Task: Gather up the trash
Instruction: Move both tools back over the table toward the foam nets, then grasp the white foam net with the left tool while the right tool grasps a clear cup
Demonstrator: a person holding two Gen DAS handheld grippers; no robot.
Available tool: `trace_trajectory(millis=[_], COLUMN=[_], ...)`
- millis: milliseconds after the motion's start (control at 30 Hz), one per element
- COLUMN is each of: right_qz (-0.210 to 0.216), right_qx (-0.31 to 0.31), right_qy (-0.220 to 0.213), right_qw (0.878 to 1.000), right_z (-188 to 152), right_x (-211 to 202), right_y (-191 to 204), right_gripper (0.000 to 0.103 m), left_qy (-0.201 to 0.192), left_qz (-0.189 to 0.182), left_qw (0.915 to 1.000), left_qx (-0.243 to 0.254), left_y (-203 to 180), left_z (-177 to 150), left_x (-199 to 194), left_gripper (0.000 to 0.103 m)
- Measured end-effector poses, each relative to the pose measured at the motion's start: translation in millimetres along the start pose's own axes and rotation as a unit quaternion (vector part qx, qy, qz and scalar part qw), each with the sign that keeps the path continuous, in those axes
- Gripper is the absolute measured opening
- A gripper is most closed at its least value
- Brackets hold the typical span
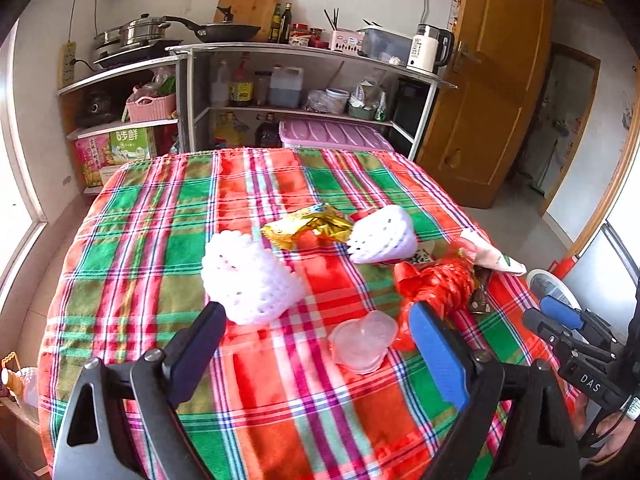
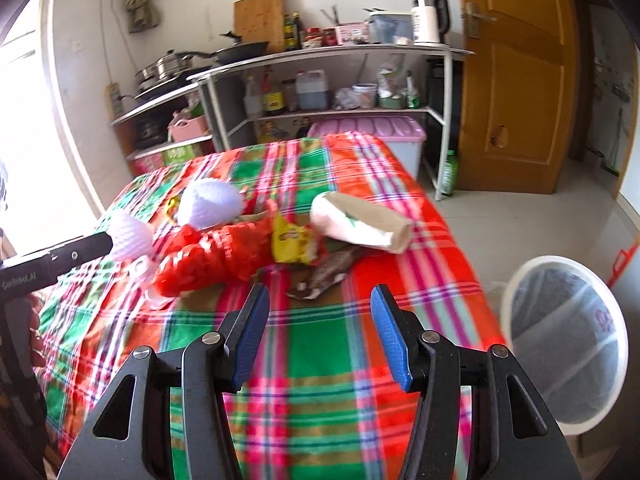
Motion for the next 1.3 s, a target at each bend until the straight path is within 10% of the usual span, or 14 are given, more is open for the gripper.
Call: trace_trajectory(millis=[533, 1300], right_qz=[0.131, 0.167], right_qx=[-0.115, -0.115], right_qy=[0.036, 0.074], right_qw=[0.984, 0.976], right_z=[-10.1, 3.9], right_x=[37.6, 90.8], right_y=[120.4, 163.7], right_gripper=[0.054, 0.053], left_qy=[0.038, 0.059], left_qz=[0.015, 0.002], left_qw=[0.9988, 0.9971], left_qx=[-0.026, -0.047], left_y=[56.4, 67.1], left_z=[0.0, 11.0], left_x=[19.8, 54.8], left_gripper=[0.094, 0.094])
Point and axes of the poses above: each gripper's, at about its wrist camera, not at the fingertips, and x roughly the way its jaws point, y to its left, z to its top, the point moved 6 cm from there along x, roughly the way its jaws point, and after that the axes turned 1 degree about x, right-handed, at the moved point
